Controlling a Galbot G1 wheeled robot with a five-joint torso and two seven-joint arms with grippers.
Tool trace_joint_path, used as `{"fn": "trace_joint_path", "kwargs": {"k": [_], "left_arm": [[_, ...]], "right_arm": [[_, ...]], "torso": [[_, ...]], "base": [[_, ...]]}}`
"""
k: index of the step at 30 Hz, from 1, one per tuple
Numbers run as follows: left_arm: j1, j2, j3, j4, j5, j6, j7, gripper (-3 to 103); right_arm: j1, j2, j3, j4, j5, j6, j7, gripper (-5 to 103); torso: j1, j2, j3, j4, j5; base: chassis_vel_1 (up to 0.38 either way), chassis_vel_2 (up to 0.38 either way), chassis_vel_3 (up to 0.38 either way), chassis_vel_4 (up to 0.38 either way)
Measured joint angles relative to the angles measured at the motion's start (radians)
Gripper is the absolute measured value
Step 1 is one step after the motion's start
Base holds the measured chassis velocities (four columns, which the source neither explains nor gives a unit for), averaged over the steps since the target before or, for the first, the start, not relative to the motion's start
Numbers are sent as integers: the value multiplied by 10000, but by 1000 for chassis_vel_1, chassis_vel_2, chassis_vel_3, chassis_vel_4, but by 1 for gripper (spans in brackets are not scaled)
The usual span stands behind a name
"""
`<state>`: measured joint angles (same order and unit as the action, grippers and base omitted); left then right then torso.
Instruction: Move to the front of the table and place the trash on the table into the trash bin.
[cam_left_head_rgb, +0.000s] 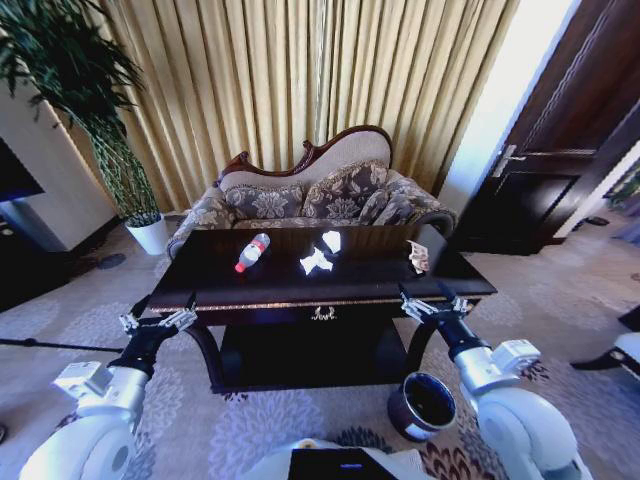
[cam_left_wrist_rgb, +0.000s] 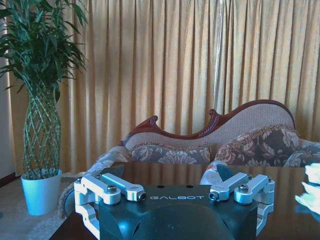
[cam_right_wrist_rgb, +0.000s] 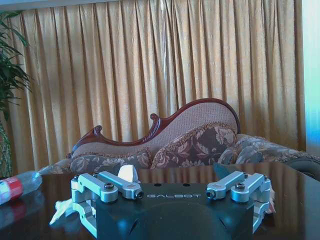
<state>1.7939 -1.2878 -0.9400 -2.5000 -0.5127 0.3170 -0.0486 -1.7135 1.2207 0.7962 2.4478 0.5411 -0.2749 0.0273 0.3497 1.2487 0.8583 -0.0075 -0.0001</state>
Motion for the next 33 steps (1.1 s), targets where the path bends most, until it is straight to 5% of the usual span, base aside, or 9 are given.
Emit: {"fn": "trace_joint_path", "kwargs": {"k": [14,33], "left_arm": [[19,-47,17,1,-2,-5,7,100],[142,-61,-241,0,-62,-7,-3,100]], "right_arm": [[22,65,-33,-168,113,-110,47,100],[2516,-1865,184,-4116,797,-593,302,100]], "torso": [[4,-2,2,0,-1],[0,0,1,0,6]], "base": [[-109,107,100,-105],[0,0,0,0]]}}
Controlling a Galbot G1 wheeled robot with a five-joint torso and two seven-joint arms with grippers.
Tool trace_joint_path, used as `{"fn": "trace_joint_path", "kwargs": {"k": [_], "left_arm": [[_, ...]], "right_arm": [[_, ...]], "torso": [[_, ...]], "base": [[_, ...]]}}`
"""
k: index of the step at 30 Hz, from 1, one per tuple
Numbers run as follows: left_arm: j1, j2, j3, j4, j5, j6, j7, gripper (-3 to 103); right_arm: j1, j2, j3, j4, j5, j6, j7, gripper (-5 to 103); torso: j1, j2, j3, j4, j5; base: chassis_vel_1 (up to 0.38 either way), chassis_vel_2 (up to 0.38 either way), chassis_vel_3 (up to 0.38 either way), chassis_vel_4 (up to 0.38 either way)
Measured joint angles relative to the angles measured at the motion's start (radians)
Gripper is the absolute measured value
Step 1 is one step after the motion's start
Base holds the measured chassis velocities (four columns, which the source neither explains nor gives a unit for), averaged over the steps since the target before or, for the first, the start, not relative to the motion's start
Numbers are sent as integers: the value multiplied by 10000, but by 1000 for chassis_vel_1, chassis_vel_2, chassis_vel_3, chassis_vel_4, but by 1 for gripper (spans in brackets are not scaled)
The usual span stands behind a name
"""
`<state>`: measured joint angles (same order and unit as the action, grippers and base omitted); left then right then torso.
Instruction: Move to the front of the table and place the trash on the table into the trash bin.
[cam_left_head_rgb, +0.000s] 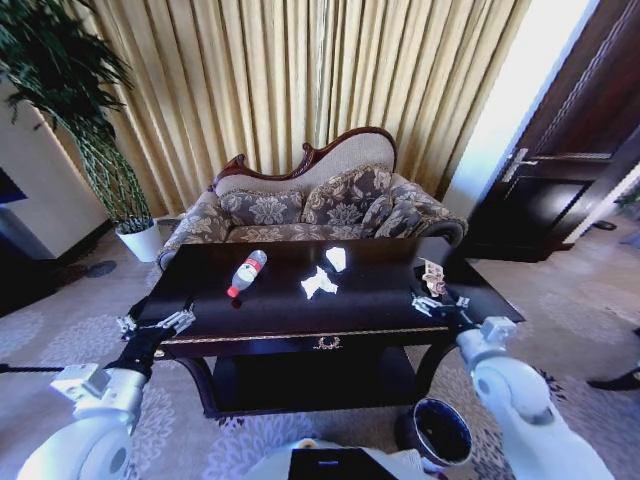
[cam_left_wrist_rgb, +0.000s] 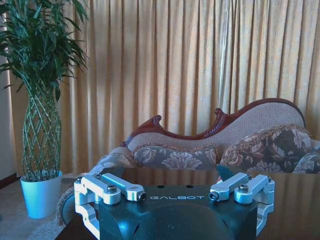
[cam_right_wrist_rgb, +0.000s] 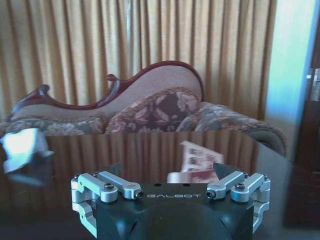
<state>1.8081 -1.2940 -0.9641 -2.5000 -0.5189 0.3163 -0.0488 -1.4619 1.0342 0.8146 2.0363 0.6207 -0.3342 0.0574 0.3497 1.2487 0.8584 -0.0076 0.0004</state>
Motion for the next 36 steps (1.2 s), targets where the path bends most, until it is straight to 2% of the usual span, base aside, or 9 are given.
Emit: {"fn": "trace_joint_path", "kwargs": {"k": [5,7,8,9,13,18,25,34,36], "left_arm": [[39,-73,-84,0,-8,-9,0,100],[67,-106,-132,0,-5,-33,0,100],[83,-113,-156,0,-2,-44,0,100],[83,-113,-156,0,-2,-44,0,100],[102,-160,-182,0,23,-56,0,100],[97,-179,-112,1,54,-56,2,100],[41,-133,-38,0,64,-9,5,100],[104,-121,-88,0,77,0,5,100],[110,-150,-93,0,79,0,5,100]], "right_arm": [[818,-660,-108,-807,428,-332,-2,100],[1210,-1124,-222,-1114,797,-791,-6,100],[1463,-1431,-250,-1261,1055,-1245,-18,100],[1463,-1431,-250,-1261,1055,-1245,-18,100],[2394,-2508,-362,-1862,1809,-2768,-153,100],[2866,-3005,-581,-2290,2075,-3422,-197,100],[3580,-3050,-1079,-2753,2650,-3663,-117,100],[4742,-2702,-2106,-3314,2769,-3675,512,100],[4904,-2526,-2382,-3422,2764,-3670,848,100]], "torso": [[1,0,0,0,-1],[1,-1,0,1,-3],[1,-1,0,1,-2],[1,-1,0,1,-2],[1,0,0,2,-4],[1,-1,0,1,-4],[0,-1,-1,-1,-2],[1,-1,-1,3,-6],[1,0,0,1,-6]], "base": [[0,0,0,0],[0,0,0,0],[0,0,0,0],[0,0,0,0],[0,0,0,0],[0,0,0,0],[0,0,0,0],[0,0,0,0],[0,0,0,0]]}}
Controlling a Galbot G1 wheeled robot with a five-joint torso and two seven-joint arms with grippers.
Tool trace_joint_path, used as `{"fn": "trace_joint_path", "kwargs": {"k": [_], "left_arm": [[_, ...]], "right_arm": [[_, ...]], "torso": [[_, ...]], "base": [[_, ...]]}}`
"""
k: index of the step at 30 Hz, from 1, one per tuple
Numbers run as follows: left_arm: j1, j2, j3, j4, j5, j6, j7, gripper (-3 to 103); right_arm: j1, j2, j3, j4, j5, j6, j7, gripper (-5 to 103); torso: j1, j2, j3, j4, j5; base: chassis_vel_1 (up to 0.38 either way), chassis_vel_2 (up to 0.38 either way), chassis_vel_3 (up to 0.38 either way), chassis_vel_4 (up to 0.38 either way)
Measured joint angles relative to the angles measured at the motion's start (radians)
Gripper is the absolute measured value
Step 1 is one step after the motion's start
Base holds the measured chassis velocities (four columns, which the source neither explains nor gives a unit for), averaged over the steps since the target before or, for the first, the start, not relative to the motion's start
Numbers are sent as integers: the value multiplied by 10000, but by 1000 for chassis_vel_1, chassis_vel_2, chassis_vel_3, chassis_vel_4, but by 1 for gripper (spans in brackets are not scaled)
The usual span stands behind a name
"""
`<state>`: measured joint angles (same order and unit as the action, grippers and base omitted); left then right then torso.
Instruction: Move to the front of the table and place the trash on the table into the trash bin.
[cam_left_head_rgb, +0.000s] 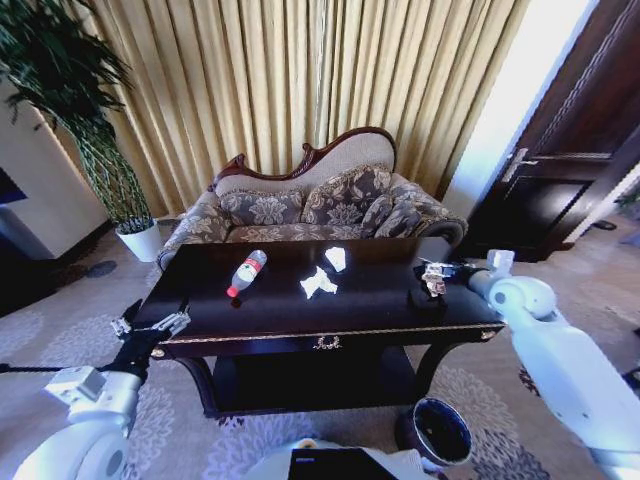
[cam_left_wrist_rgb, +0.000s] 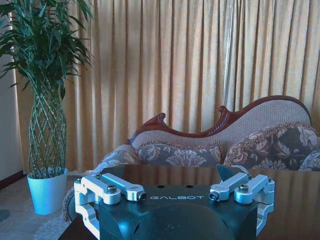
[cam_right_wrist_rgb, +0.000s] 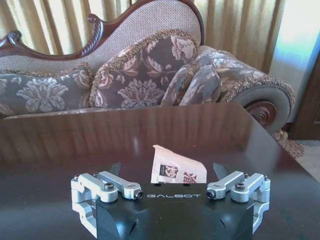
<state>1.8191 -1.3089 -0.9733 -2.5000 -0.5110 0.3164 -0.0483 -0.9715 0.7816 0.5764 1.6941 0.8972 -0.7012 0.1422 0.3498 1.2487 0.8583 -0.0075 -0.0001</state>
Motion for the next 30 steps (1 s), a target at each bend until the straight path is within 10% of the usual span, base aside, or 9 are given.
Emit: {"fn": "trace_joint_path", "kwargs": {"k": [24,30], "left_arm": [[-110,-66,182,0,-24,-274,290,100],[-89,-84,157,0,-25,-281,289,100]], "right_arm": [[-186,509,-336,-524,-778,550,824,102],[-211,544,-318,-545,-800,643,821,79]], "torso": [[-1,0,0,-1,2],[-1,0,0,0,1]], "base": [[0,0,0,0],[0,0,0,0]]}}
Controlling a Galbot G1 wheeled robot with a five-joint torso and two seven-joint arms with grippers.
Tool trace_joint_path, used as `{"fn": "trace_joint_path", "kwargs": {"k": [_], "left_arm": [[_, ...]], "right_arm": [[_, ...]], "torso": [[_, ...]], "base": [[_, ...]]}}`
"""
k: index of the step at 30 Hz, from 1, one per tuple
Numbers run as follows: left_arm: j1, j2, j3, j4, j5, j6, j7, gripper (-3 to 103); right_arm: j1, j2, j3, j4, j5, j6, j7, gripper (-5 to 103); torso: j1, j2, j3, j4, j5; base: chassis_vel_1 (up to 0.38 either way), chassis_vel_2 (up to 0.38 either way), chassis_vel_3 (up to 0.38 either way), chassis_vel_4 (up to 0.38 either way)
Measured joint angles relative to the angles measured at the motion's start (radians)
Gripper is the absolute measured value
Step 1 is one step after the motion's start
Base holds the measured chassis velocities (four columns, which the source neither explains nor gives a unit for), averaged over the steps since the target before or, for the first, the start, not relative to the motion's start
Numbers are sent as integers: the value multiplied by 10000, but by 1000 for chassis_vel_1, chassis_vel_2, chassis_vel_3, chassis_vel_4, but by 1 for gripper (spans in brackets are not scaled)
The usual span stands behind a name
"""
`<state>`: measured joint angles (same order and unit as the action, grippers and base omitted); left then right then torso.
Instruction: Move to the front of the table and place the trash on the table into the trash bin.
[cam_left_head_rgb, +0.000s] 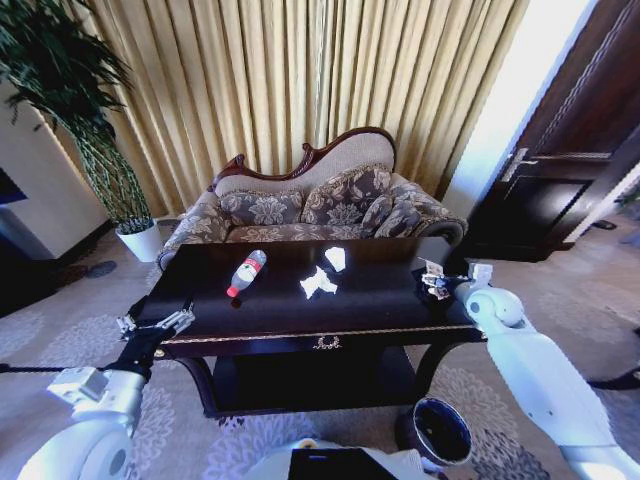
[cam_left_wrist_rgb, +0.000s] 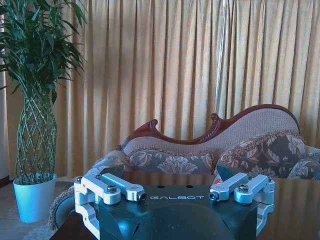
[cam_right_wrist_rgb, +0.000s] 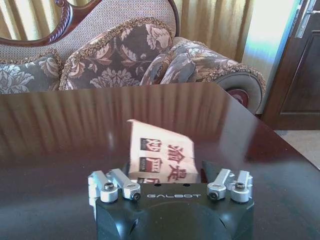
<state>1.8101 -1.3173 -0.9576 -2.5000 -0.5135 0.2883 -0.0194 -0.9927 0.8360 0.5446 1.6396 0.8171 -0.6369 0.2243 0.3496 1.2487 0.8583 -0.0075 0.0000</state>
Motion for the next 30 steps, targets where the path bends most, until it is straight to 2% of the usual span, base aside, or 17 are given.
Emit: {"fn": "trace_joint_path", "kwargs": {"k": [3,6,7,11,13,15,16,19,20,22,30], "left_arm": [[-7,-4,2,0,0,-3,0,100],[-15,-3,7,0,0,-6,-1,100],[-15,-3,7,0,0,-6,-1,100],[-17,0,16,0,0,-19,-3,100],[-20,1,17,0,0,-21,-2,100],[-27,2,19,0,0,-37,-2,100],[-27,2,19,0,0,-37,-2,100],[-28,3,20,0,-3,-85,-3,100],[-28,3,20,0,-3,-85,-3,100],[-24,2,12,0,-8,-114,-3,100],[-29,-16,2,0,-25,-186,-6,100]], "right_arm": [[-30,13,27,-7,-1,29,-4,73],[-126,17,97,2,-2,73,-14,57],[-126,17,97,2,-2,73,-14,57],[-238,3,209,55,3,98,-20,35],[-274,0,239,79,6,111,-20,35],[-379,-3,320,167,12,144,-20,24],[-379,-3,320,167,12,144,-20,24],[-566,-12,491,349,32,266,-25,8],[-566,-12,491,349,32,266,-25,8],[-756,-44,678,611,81,549,-44,2],[-1459,-186,1282,1971,360,1172,-72,0]], "torso": [[0,0,0,0,-1],[0,0,-1,0,-2],[0,0,-1,0,-2],[0,0,0,0,-1],[0,0,0,0,0],[0,0,0,0,0],[0,0,0,0,0],[0,0,0,0,1],[0,0,0,0,1],[0,0,0,-1,2],[0,0,0,1,-1]], "base": [[0,0,0,0],[0,0,0,0],[0,0,0,0],[0,0,0,0],[0,0,0,0],[0,0,0,0],[0,0,0,0],[0,0,0,0],[0,0,0,0],[0,0,0,0],[0,0,0,0]]}}
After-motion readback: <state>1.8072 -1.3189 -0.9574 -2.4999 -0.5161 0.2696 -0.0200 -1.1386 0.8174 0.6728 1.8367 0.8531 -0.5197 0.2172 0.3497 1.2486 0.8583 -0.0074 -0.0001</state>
